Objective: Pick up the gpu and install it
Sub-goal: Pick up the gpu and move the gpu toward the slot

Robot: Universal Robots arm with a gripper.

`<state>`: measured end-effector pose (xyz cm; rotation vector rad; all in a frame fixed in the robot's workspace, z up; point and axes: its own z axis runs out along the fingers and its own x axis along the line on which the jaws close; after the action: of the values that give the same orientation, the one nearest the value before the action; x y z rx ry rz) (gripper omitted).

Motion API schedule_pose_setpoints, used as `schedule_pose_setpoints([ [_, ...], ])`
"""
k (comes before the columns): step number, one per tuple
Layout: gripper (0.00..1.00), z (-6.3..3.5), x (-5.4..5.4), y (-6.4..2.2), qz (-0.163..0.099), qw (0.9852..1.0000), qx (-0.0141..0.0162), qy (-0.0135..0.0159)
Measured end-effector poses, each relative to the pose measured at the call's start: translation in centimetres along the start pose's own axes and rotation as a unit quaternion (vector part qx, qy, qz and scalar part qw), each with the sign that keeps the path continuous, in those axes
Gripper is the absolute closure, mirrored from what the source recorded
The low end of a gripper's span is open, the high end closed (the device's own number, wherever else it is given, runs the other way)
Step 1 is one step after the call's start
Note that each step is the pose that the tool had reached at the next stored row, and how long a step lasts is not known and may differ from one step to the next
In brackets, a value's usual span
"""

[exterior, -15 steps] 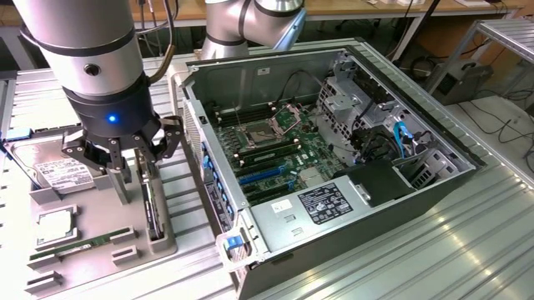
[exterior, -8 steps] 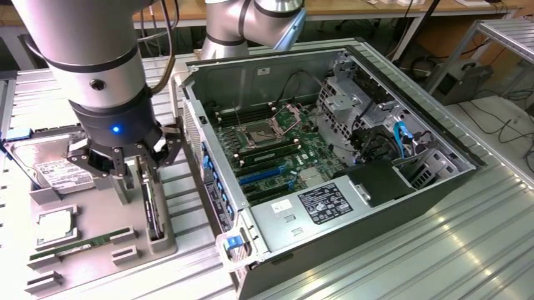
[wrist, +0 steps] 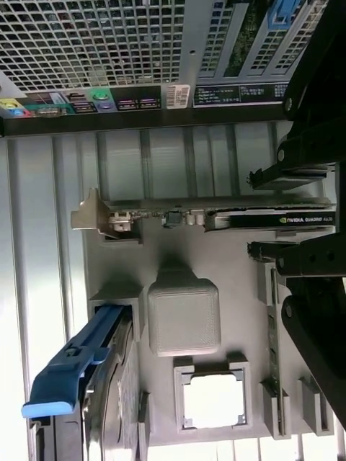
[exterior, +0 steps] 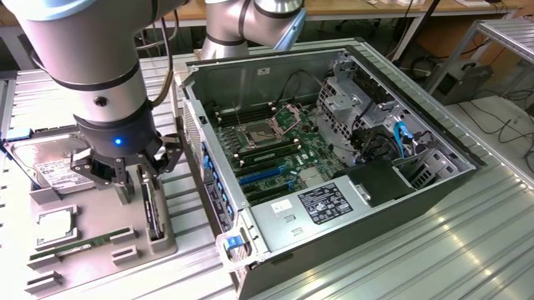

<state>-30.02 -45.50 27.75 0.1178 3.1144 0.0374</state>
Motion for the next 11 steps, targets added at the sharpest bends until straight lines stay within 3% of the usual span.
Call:
schedule_pose_setpoints([
  [11,0.58,2.4,0.2,-0.07,0.0,1.0,0.0,-0.0001],
])
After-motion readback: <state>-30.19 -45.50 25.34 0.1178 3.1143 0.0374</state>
